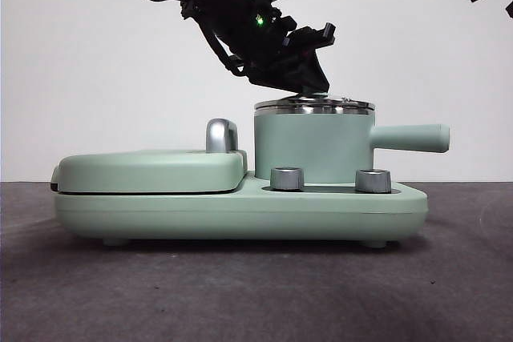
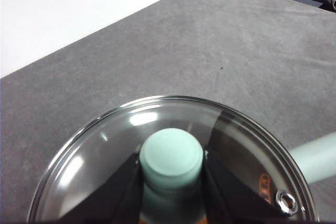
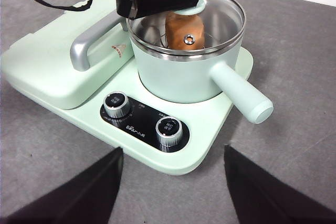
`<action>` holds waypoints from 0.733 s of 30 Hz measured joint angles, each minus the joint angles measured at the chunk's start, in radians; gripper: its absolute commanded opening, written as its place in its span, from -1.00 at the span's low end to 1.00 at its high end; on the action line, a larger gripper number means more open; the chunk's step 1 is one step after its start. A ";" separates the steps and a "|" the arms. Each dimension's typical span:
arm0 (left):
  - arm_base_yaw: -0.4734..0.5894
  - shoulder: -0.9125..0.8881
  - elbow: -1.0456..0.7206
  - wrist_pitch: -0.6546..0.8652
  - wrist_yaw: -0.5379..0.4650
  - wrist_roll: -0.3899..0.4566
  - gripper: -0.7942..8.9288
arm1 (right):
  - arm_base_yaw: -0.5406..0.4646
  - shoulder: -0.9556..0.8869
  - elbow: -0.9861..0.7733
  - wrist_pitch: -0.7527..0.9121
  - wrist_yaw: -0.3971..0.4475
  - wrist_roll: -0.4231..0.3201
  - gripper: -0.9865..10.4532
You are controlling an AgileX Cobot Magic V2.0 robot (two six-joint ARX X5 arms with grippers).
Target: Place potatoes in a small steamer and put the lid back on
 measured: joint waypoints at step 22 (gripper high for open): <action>0.001 -0.018 0.017 -0.094 0.000 0.015 -0.38 | 0.000 0.000 0.000 -0.001 0.000 0.000 -0.30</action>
